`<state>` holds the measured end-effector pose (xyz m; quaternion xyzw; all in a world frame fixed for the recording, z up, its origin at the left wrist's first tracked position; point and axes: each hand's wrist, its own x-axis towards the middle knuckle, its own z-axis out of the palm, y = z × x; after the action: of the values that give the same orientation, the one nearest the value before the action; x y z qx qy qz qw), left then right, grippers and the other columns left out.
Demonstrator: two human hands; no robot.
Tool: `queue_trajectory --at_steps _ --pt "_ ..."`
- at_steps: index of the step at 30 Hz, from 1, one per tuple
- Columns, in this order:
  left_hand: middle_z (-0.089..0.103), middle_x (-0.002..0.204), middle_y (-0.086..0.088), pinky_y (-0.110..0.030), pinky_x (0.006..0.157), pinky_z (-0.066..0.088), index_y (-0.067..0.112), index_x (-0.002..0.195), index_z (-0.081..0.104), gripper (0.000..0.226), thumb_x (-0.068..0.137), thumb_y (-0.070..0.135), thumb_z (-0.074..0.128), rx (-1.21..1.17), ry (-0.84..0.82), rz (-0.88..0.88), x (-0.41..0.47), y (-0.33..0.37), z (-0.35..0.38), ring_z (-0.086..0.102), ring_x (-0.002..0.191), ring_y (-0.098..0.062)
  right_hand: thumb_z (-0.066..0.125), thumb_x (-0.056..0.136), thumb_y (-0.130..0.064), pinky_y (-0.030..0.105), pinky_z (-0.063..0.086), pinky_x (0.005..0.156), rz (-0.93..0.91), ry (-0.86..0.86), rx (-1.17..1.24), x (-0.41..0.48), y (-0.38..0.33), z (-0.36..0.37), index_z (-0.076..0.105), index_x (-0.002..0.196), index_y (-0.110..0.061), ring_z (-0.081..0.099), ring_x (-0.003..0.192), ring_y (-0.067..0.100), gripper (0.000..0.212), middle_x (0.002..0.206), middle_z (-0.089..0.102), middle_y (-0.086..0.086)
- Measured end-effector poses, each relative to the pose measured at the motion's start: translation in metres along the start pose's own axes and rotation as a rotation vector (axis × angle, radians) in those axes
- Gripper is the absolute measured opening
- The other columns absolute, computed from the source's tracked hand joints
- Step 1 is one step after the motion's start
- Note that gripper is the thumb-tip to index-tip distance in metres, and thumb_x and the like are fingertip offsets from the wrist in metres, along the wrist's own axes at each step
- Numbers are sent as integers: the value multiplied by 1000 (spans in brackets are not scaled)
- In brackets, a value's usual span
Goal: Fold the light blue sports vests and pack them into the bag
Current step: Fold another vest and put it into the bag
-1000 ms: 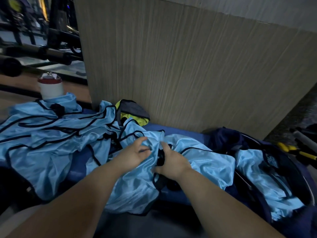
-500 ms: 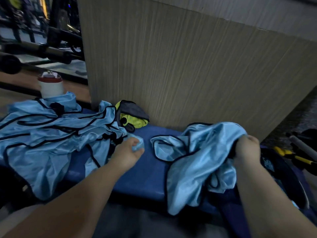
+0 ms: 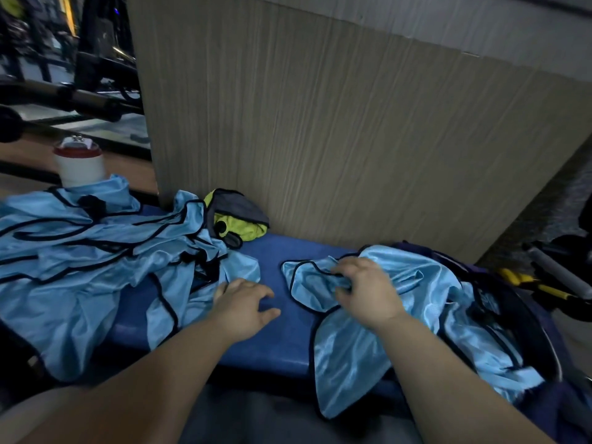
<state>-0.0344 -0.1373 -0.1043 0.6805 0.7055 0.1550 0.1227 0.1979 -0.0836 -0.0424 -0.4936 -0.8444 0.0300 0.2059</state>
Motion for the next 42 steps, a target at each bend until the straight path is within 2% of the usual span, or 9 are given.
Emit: queue_trajectory --at_steps 5,10,14,19,22,29,34,38,42 --pt "47 135 16 -48 119 1 38 125 54 40 91 58 50 14 -24 38 -2 -4 1 23 138 -10 59 87 -55 52 17 116 198 -417 -327 -3 4 19 32 149 -40 19 145 20 69 157 26 -11" --pt "51 131 17 -47 119 2 39 122 57 39 90 59 51 -18 -8 48 -2 -5 0 27 135 -9 57 93 -36 37 40 101 299 -273 -252 -7 10 22 30 149 -30 48 124 26 63 137 49 3" --pt "54 126 15 -43 118 8 40 122 57 39 90 61 50 -50 18 42 0 -2 -1 30 133 -10 52 94 -49 37 46 85 377 -191 -147 -2 6 19 19 151 -30 58 110 26 69 124 59 5" --pt "55 124 12 -37 116 13 41 124 55 40 90 61 49 -59 23 54 0 4 -1 32 132 -11 35 97 -54 43 30 101 361 -219 -566 9 -6 20 53 133 -29 42 124 25 47 129 55 1" --pt "56 120 12 -36 114 15 41 123 55 40 89 63 49 -58 19 53 1 5 -1 35 129 -11 40 97 -38 41 28 102 217 -110 -604 18 -12 29 49 133 -25 33 127 25 39 135 45 1" --pt "58 126 18 -33 108 24 35 133 47 45 93 55 50 -108 35 64 5 2 -3 41 125 -9 41 102 -42 43 33 109 427 -353 19 47 -19 48 8 156 -22 45 132 30 67 146 46 11" --pt "59 130 12 -30 107 29 29 137 45 49 93 50 55 -216 27 29 9 5 -2 47 125 -9 55 93 -56 34 45 95 419 -396 226 47 -31 50 64 113 -10 60 110 25 51 117 66 8" --pt "65 122 9 -38 106 36 27 128 54 42 91 46 59 -226 53 25 10 11 0 56 117 -11 64 89 -52 35 48 71 502 -392 708 39 -42 50 64 79 -10 57 72 19 43 74 62 5" --pt "72 92 10 -26 82 46 29 102 64 12 92 34 61 -377 170 0 10 14 -2 65 90 -11 64 95 -32 28 50 67 558 -304 1054 32 -46 50 61 74 -12 58 64 17 29 73 63 9"
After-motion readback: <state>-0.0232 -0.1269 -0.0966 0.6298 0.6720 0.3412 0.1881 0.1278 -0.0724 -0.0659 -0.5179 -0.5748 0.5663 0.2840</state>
